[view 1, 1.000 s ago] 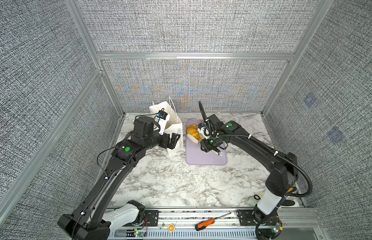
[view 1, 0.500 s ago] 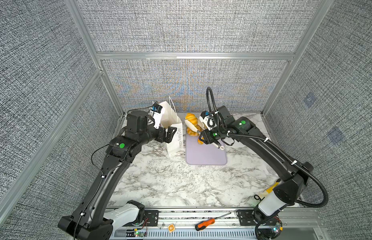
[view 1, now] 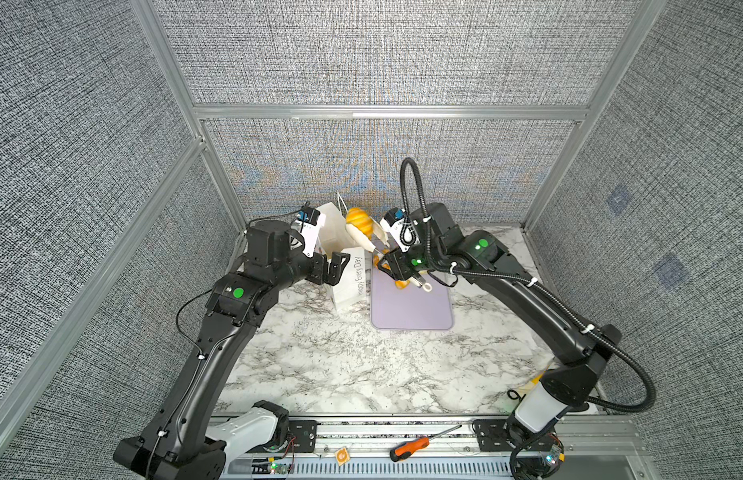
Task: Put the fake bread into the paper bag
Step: 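Lift the striped croissant toward the bag while left gripper raises the bag, then lower the croissant into the bag opening and open the tongs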
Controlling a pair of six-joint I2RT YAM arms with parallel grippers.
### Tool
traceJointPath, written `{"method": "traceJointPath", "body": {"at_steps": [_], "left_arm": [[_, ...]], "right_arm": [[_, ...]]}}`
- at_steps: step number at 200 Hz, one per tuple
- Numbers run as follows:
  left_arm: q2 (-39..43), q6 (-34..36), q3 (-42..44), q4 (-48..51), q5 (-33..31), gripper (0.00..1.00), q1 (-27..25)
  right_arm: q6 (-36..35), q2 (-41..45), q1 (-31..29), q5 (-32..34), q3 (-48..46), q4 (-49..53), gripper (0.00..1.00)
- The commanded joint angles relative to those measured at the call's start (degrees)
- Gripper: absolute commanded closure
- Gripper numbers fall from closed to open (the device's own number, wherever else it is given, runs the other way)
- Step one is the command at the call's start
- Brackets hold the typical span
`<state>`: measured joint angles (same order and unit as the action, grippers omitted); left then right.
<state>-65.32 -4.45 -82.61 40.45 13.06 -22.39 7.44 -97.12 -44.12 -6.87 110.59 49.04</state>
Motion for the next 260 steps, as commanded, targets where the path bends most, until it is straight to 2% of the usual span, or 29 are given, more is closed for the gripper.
{"method": "traceJointPath", "body": {"at_steps": [1, 47, 114, 186, 226, 260], "left_arm": [[0.4, 0.3, -0.4, -0.7, 0.0, 0.01, 0.3], [1.2, -2.3, 1.2, -3.5, -2.0, 0.01, 1.2], [1.8, -2.5, 2.8, -4.1, -1.8, 0.01, 2.1], [1.5, -2.4, 3.9, -4.1, -1.2, 0.01, 2.2], [1.2, -2.3, 3.9, -4.0, -0.1, 0.01, 2.2], [1.4, -2.1, 3.8, -4.2, 0.6, 0.01, 2.2]], "right_arm": [[-0.9, -2.2, -0.7, -1.4, 3.2, -2.6, 0.46], [-0.6, -8.8, -2.0, -2.7, 10.0, -2.6, 0.46], [0.5, -16.6, -2.0, 2.0, 18.2, 3.8, 0.45], [0.8, -20.4, -1.7, 4.4, 23.4, 8.6, 0.37], [1.0, -19.7, -1.7, 4.8, 23.4, 8.9, 0.29], [1.1, -18.6, -1.8, 5.3, 23.3, 9.0, 0.28]]}}
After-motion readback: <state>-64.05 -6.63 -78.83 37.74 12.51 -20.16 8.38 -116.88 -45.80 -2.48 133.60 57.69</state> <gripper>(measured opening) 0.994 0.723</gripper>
